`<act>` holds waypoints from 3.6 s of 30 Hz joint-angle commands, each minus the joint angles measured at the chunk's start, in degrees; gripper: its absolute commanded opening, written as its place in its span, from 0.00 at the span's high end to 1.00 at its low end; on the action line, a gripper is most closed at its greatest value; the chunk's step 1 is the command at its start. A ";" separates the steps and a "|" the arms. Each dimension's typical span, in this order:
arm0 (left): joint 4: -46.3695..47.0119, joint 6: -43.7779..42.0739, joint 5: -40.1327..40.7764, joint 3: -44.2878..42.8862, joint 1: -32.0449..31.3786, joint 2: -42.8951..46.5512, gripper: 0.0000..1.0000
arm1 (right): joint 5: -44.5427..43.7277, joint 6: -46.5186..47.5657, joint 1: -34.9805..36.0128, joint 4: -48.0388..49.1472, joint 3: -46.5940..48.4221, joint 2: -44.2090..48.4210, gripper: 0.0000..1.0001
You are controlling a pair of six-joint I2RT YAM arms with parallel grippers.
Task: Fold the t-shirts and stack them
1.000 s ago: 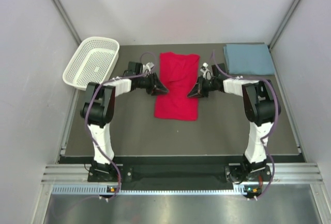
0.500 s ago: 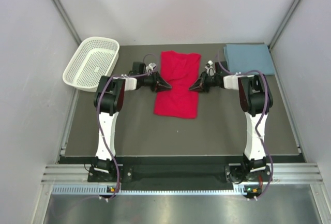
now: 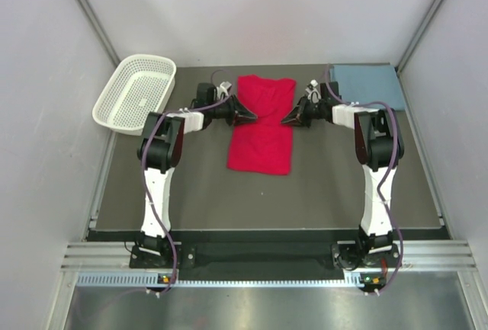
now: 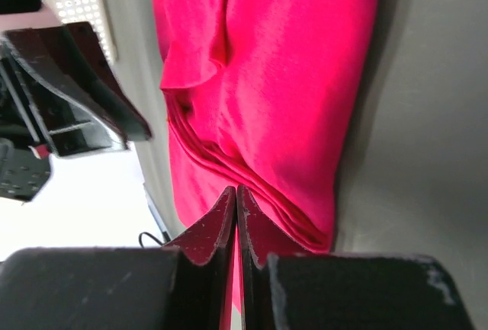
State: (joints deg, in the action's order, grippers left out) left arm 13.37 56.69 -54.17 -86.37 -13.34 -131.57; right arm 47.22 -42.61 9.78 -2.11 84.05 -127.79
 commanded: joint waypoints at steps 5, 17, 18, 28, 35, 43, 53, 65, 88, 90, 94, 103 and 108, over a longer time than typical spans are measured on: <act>12.83 8.01 1.52 2.16 -1.35 -4.14 0.76 | -0.20 -0.20 -0.81 5.27 -2.66 -2.11 0.98; -36.45 -27.67 14.34 -8.64 3.15 5.78 0.60 | -9.40 17.63 -4.77 -20.24 4.36 2.01 0.97; -37.87 -29.60 15.31 -8.29 3.15 8.67 0.59 | -10.91 19.48 -4.68 -22.74 6.37 3.84 0.96; -45.27 -35.07 19.19 14.80 2.45 30.65 0.41 | -22.52 31.01 2.25 -35.25 -8.79 23.27 0.46; -35.88 -24.90 19.80 33.09 1.30 41.56 0.39 | -19.20 23.11 7.01 -24.02 -30.92 37.07 0.36; -24.27 -12.22 24.99 42.42 0.95 43.24 0.36 | -14.53 9.40 7.01 -5.64 -42.91 37.53 0.44; -22.52 -3.26 30.71 42.33 -0.19 39.99 0.38 | -17.42 -0.46 7.71 1.67 -47.75 37.78 0.44; -24.44 -1.23 33.16 38.11 -2.83 34.10 0.45 | -19.80 0.34 8.15 -1.14 -47.75 39.37 0.44; -21.98 -4.65 30.09 38.03 -2.74 31.72 1.00 | -26.65 -8.27 12.02 1.67 -52.32 40.16 0.43; -22.33 -5.01 29.65 38.03 -2.74 32.16 1.00 | -26.48 -9.59 12.02 4.54 -52.85 39.02 0.45; -22.86 -5.88 29.30 38.38 -2.74 32.69 1.00 | -26.13 -10.65 12.02 6.32 -52.06 35.86 0.53; -22.07 -6.50 27.72 38.82 -2.74 32.60 1.00 | -28.76 -11.80 11.23 5.54 -50.21 32.69 0.67; -22.07 -7.03 27.45 38.91 -2.74 32.52 1.00 | -30.09 -12.06 10.26 5.36 -50.83 32.69 0.71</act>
State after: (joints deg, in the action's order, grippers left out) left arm -8.60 51.42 -26.68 -48.40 -15.90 -99.37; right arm 26.22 -56.47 20.71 7.66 34.61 -92.62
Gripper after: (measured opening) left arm 0.029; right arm 0.290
